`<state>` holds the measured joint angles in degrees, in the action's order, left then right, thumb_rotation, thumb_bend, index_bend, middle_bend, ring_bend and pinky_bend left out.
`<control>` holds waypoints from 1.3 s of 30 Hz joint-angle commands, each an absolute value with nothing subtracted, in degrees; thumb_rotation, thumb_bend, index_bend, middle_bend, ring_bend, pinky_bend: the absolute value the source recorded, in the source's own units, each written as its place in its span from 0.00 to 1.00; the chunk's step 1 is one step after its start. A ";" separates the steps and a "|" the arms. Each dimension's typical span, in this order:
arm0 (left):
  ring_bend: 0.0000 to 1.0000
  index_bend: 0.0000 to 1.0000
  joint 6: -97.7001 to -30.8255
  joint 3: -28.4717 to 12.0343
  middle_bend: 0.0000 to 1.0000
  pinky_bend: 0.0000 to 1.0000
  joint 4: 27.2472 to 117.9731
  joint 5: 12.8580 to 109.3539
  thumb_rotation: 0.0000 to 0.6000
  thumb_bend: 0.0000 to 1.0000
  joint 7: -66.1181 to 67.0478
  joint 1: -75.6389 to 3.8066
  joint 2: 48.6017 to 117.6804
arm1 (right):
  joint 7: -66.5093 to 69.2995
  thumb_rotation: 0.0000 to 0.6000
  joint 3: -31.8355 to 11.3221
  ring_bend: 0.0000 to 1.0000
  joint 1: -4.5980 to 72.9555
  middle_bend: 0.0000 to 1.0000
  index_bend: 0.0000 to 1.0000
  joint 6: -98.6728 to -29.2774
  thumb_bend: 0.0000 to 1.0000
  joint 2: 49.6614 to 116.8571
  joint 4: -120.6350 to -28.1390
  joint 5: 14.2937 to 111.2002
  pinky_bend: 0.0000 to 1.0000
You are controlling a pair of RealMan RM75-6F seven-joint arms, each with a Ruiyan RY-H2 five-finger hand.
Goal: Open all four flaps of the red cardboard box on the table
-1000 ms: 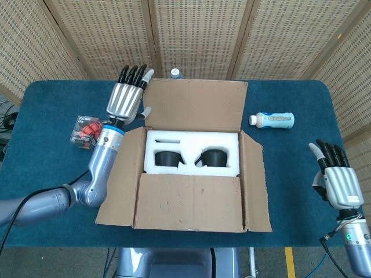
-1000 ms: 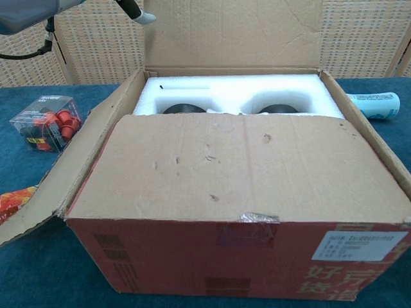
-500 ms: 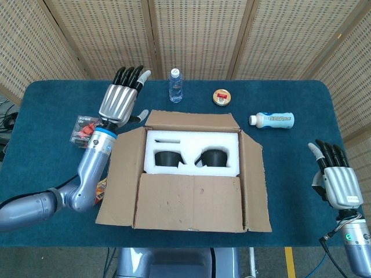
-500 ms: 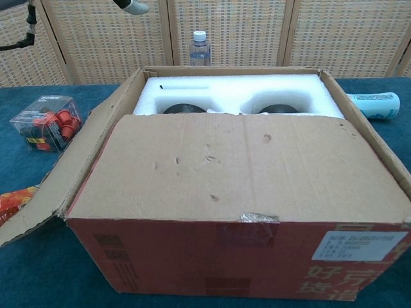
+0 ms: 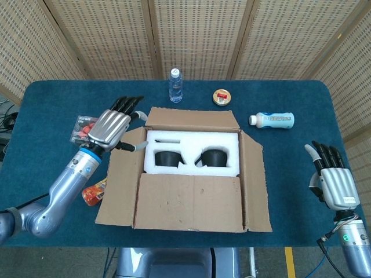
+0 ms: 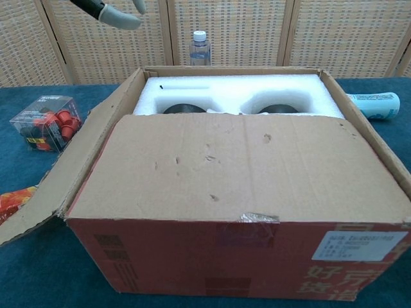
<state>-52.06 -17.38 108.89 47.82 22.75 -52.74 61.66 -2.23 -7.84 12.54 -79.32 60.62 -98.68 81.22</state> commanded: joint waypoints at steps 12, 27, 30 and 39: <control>0.00 0.35 -48.37 -12.67 0.00 0.00 113.01 51.89 0.31 0.23 17.62 -51.00 60.79 | -1.13 1.00 -7.60 0.00 11.93 0.04 0.07 -79.80 0.96 60.68 -98.14 81.38 0.00; 0.00 0.35 -48.96 -8.65 0.00 0.00 114.99 55.85 0.30 0.20 19.79 -51.05 62.38 | 0.24 1.00 -7.57 0.00 11.41 0.04 0.07 -80.03 0.96 60.54 -97.42 81.29 0.00; 0.00 0.35 -49.53 -7.83 0.00 0.00 114.99 56.39 0.29 0.19 21.01 -51.11 63.17 | 0.43 1.00 -7.54 0.00 11.40 0.04 0.07 -79.96 0.96 60.58 -97.28 81.31 0.00; 0.00 0.35 -50.27 -6.07 0.00 0.00 115.12 56.24 0.30 0.18 24.41 -51.89 65.51 | 1.16 1.00 -7.51 0.00 11.19 0.04 0.07 -80.10 0.96 60.51 -97.03 81.44 0.00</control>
